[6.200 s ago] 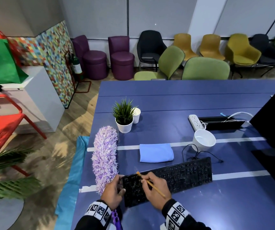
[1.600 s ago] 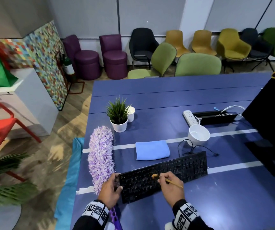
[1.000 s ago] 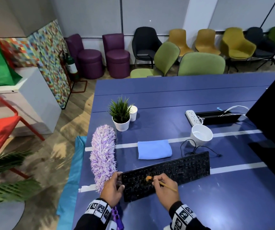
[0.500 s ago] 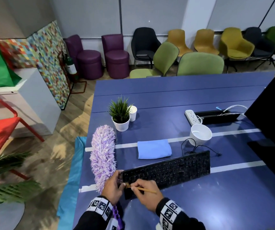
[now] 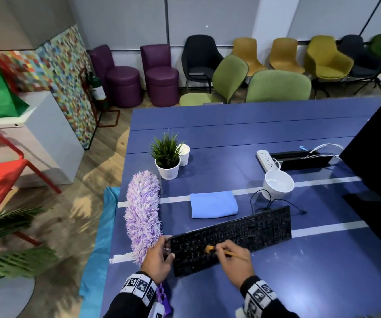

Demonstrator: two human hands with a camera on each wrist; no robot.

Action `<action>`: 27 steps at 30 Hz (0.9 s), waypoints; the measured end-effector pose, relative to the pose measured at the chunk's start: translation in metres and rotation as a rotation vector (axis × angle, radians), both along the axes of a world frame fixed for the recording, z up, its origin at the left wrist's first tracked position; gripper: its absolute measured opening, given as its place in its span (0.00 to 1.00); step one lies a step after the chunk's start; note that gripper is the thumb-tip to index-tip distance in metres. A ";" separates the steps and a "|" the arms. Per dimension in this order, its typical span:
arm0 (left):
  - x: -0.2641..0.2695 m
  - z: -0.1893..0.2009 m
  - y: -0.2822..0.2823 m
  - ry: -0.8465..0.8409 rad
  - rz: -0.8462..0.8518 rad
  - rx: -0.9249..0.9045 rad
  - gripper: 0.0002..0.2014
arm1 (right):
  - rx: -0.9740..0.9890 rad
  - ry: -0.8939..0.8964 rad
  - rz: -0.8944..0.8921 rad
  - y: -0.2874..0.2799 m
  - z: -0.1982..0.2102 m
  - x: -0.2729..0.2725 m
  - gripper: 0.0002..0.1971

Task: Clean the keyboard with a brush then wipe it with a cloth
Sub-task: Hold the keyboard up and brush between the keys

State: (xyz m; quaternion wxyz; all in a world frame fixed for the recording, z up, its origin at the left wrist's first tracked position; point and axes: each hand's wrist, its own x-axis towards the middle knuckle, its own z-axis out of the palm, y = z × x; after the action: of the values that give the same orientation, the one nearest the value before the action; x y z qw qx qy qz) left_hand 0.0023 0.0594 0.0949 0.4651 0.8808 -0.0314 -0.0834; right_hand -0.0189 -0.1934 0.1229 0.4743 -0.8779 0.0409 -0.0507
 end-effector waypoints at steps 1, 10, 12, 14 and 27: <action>0.000 0.000 0.000 -0.002 0.002 0.003 0.21 | -0.017 -0.011 -0.073 -0.010 -0.003 0.000 0.13; 0.002 0.004 -0.001 -0.018 -0.009 -0.022 0.24 | -0.008 -0.066 -0.066 -0.008 0.001 -0.005 0.11; 0.001 0.003 0.000 -0.012 -0.019 -0.033 0.23 | 0.052 -0.108 -0.252 -0.022 0.002 -0.001 0.13; 0.000 0.002 0.000 -0.010 -0.021 -0.028 0.22 | 0.009 -0.115 -0.337 -0.029 0.003 0.000 0.12; 0.003 -0.006 0.012 -0.017 -0.031 -0.010 0.30 | -0.115 -0.045 -0.217 -0.049 -0.003 0.004 0.05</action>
State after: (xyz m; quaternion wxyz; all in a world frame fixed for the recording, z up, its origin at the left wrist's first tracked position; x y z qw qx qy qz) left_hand 0.0052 0.0709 0.0892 0.4676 0.8786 -0.0495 -0.0830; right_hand -0.0150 -0.2428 0.1202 0.4156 -0.8928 0.1222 -0.1235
